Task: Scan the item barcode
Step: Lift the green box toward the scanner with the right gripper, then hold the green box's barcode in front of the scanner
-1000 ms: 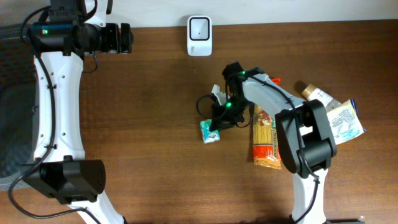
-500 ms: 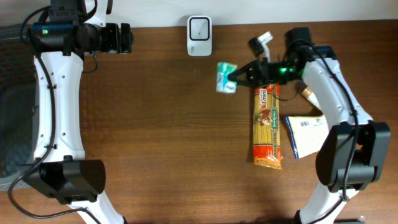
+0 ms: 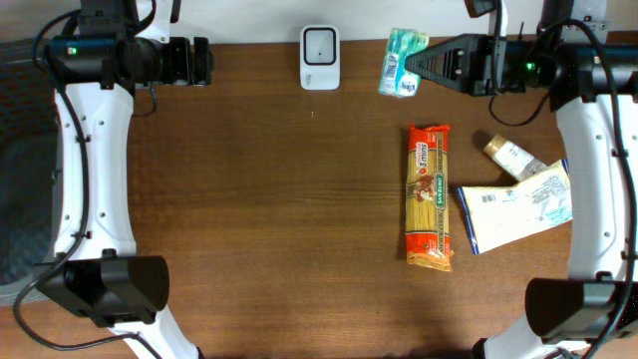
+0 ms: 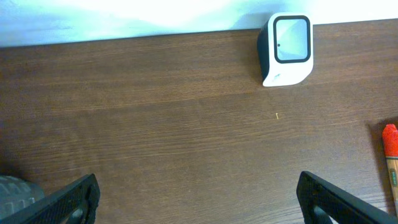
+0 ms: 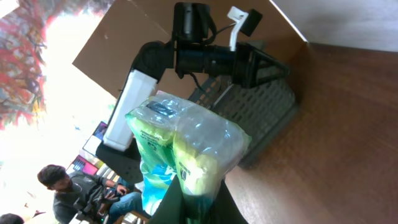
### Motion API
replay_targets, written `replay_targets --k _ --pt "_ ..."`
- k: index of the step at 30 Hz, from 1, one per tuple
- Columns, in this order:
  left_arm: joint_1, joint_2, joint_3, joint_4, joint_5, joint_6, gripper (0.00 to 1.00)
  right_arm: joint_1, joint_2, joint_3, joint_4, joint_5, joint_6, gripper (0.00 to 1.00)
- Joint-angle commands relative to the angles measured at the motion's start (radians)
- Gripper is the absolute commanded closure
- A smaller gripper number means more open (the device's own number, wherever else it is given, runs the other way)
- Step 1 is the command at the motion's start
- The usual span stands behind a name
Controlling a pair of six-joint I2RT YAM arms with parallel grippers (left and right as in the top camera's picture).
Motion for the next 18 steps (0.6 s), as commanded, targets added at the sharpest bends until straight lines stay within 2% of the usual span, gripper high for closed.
replay_targets --k 1,4,8,9,11,14,18 --pt "0.002 -0.016 0.005 0.002 0.004 0.016 0.01 -0.005 0.002 0.009 0.009 -0.023 0.013 0.96" --pt "0.002 -0.016 0.005 0.002 0.003 0.016 0.01 0.013 0.002 0.009 0.026 0.095 0.020 0.96" --pt "0.002 -0.016 0.005 0.002 0.004 0.016 0.01 0.142 0.003 0.009 0.023 0.631 0.115 0.96" --pt "0.002 -0.016 0.005 0.002 0.003 0.016 0.01 0.206 0.005 0.013 0.027 0.845 0.140 0.96" --pt "0.002 -0.016 0.005 0.002 0.003 0.016 0.01 0.283 0.019 0.032 0.026 1.093 0.144 0.96" --pt "0.002 -0.016 0.005 0.002 0.003 0.016 0.01 0.386 0.063 0.069 0.077 1.383 0.047 0.96" --pt "0.002 -0.016 0.005 0.002 0.003 0.016 0.01 0.506 0.177 0.069 0.308 1.805 -0.136 0.96"
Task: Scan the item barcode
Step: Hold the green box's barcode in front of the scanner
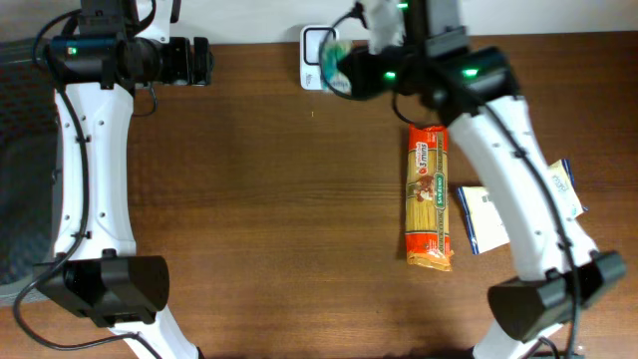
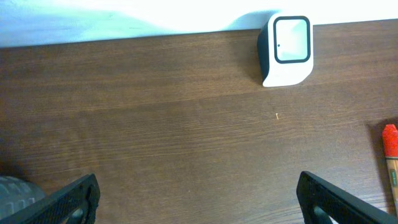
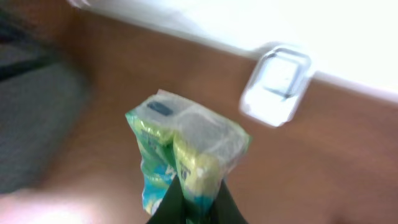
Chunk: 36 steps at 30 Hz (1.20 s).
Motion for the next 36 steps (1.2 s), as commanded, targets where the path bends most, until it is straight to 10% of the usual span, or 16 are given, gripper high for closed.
replay_targets --k 1,14,36 --pt "0.002 -0.016 0.005 0.002 0.004 0.016 0.01 0.075 0.121 0.027 0.157 0.530 -0.204 0.96" --pt "0.002 -0.016 0.005 0.002 0.004 0.016 0.01 0.071 0.512 0.026 0.734 0.650 -0.920 0.96" --pt "0.002 -0.016 0.005 0.001 0.004 0.016 0.01 0.068 0.581 0.026 0.776 0.491 -0.970 0.96"
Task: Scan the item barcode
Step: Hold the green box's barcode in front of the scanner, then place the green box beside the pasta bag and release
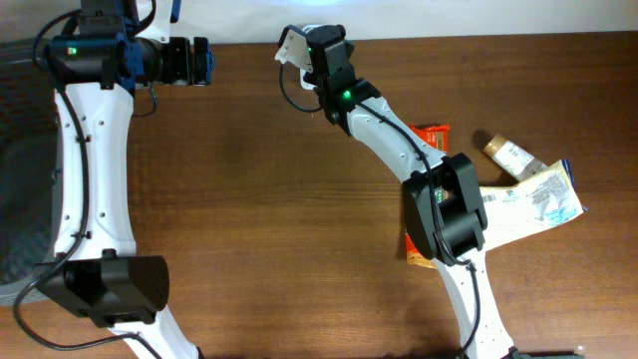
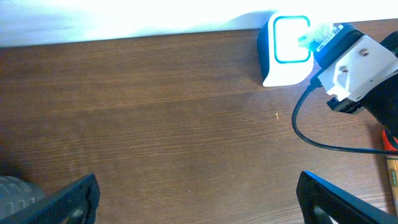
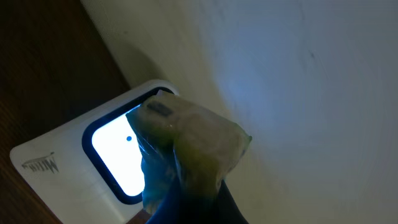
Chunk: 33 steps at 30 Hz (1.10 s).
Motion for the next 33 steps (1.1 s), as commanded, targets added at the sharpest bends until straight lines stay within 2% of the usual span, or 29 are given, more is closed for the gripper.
replay_targets --k 1,8,14,16,19,24,26,28,33 --pt "0.002 -0.016 0.005 0.002 0.003 0.016 0.01 -0.004 0.006 0.010 0.000 -0.021 -0.001 0.96" --pt "0.002 -0.016 0.005 0.002 0.003 0.016 0.01 -0.010 0.005 0.010 0.000 -0.020 -0.001 0.96" --pt "0.002 -0.016 0.005 0.002 0.003 0.016 0.01 -0.005 -0.005 0.011 0.008 0.053 0.009 0.96" --pt "0.002 -0.016 0.005 0.002 0.003 0.016 0.01 -0.005 -0.036 0.011 -0.015 0.051 0.069 0.96" --pt "0.002 -0.016 0.005 0.002 0.003 0.016 0.01 -0.005 -0.114 0.011 -0.085 0.038 0.253 0.96" --pt "0.002 -0.016 0.005 0.002 0.004 0.016 0.01 -0.014 -0.281 0.011 -0.403 -0.108 0.484 0.96" --pt "0.002 -0.016 0.005 0.002 0.004 0.016 0.01 -0.015 -0.352 0.011 -0.573 -0.120 0.667 0.96" --pt "0.002 -0.016 0.005 0.002 0.004 0.016 0.01 -0.016 -0.411 0.011 -0.727 -0.120 0.782 0.96" --pt "0.002 -0.016 0.005 0.002 0.003 0.016 0.01 -0.021 -0.529 0.011 -1.184 -0.180 0.814 0.96"
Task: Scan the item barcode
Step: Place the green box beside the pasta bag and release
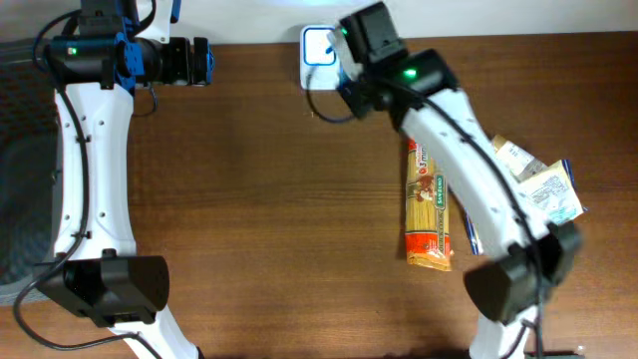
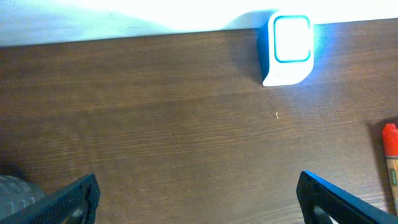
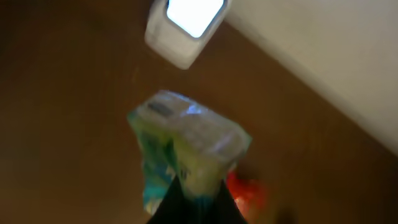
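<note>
A green and white plastic packet [image 3: 186, 146] hangs in my right gripper [image 3: 191, 190], which is shut on its lower end. The white barcode scanner [image 3: 186, 25] stands beyond it at the table's back edge, its window lit. Seen from overhead, the scanner [image 1: 319, 47] glows blue and my right arm [image 1: 439, 110] reaches up to it; the packet is hidden under the wrist. My left gripper [image 2: 199, 202] is open over bare wood, far from the scanner [image 2: 287, 48], its fingers [image 2: 71, 199] wide apart.
A long orange pasta pack [image 1: 429, 199] lies right of centre, its red end [image 3: 245, 190] just behind the held packet. A white and blue pouch [image 1: 543, 199] and a small bottle [image 1: 510, 152] lie at the right edge. A pale wall [image 3: 323, 50] runs behind the scanner.
The packet was pressed close against the lit scanner window; now my right gripper holds it farther back over the wood, near the pasta's red end. The scanner remains lit. The left arm is unchanged.
My right gripper held the packet at the back right, away from the unlit scanner. Then it was nearer the scanner, then right in front of the window, which glowed blue. Now the packet is held away from the window. The left gripper stayed open throughout.
</note>
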### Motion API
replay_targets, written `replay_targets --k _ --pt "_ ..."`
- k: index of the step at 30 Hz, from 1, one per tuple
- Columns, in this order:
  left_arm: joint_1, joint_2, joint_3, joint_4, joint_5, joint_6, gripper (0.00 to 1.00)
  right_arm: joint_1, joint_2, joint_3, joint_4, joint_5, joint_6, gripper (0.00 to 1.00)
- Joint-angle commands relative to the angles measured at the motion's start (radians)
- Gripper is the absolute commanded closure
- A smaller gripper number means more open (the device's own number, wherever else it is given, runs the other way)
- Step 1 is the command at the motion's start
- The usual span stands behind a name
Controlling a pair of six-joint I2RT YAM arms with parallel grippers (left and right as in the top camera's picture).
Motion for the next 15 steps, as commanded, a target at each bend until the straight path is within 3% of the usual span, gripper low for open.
replay_targets --k 1,6,15 --pt "0.002 -0.016 0.005 0.000 0.003 0.016 0.01 -0.020 -0.053 0.000 -0.203 -0.070 0.100 0.96" --pt "0.002 -0.016 0.005 0.000 0.003 0.016 0.01 -0.145 -0.039 -0.048 -0.433 -0.161 0.169 0.96" --pt "0.002 -0.016 0.005 0.000 0.003 0.016 0.01 -0.421 -0.039 -0.428 -0.288 -0.218 0.153 0.93"
